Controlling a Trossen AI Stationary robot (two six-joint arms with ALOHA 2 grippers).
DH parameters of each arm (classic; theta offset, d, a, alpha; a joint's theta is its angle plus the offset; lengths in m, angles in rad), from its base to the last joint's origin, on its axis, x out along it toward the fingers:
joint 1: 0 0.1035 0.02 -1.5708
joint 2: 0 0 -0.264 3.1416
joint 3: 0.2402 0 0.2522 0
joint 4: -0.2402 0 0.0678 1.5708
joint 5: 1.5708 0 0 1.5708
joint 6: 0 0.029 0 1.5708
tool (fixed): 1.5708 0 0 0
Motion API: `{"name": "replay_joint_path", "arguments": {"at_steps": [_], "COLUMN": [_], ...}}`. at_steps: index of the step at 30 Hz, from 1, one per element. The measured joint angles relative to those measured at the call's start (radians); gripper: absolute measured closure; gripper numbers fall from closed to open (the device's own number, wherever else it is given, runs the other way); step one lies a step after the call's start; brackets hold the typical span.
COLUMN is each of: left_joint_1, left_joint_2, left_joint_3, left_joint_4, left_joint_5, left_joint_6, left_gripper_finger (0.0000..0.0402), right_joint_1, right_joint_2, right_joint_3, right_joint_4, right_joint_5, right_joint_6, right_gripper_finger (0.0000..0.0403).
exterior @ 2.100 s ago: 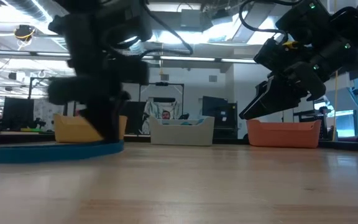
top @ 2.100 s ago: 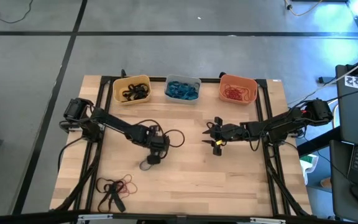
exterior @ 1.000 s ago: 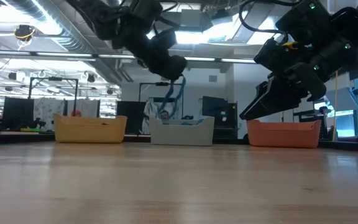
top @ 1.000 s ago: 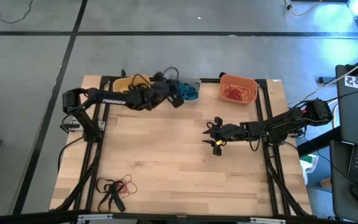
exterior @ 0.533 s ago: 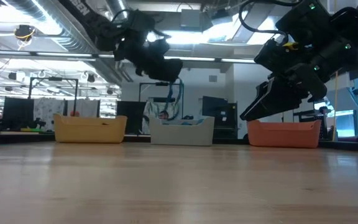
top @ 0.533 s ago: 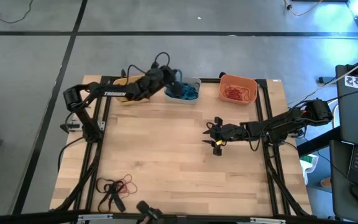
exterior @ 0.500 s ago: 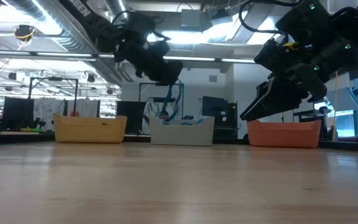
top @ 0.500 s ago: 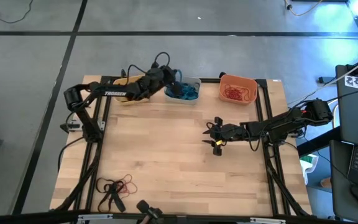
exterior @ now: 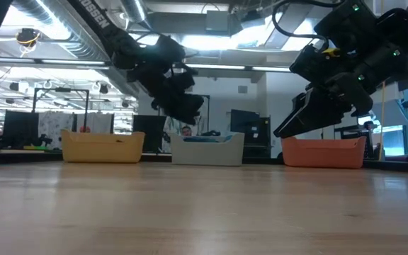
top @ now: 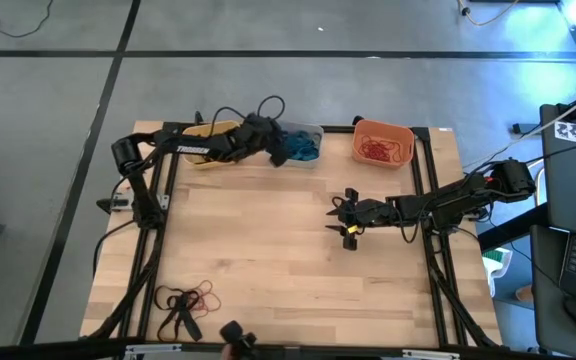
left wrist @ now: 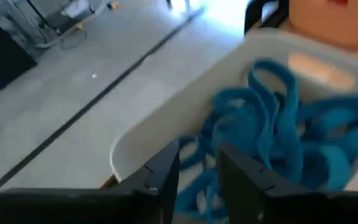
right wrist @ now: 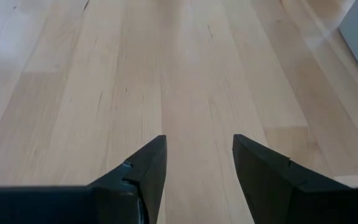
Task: Sort rubber bands into baskets
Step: Put the blue rubber band into the grey bin, then put the black rubber band into the yellow bin
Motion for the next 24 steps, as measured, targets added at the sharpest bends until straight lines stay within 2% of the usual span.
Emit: {"name": "replay_joint_path", "arguments": {"at_steps": [5,11,18,24], "left_joint_1": [-0.002,-0.049,-0.19,-0.35], "left_joint_2": [-0.029,-0.131,-0.291,-0.404], "left_joint_3": [-0.001,-0.001,0.0,0.0], "left_joint_4": [-0.095,-0.169,-0.322,-0.544], "left_joint_5": [0.001,0.004,0.007,0.008], "left_joint_6": [0.029,0.061,0.075,-0.026], "left_gripper_finger": [0.027,0.0261,0.0261,0.0261], "right_joint_1": [0.0,0.0,0.0,0.0], "right_joint_2": [0.0,0.0,0.0,0.0], "right_joint_3": [0.0,0.0,0.0,0.0], "right_joint_4": [0.0,0.0,0.0,0.004], "right_joint_5": [0.0,0.0,0.0,-0.001], "right_joint_6": [0.0,0.0,0.0,0.001], "right_gripper_finger": [0.022,0.022,0.022,0.022]}}
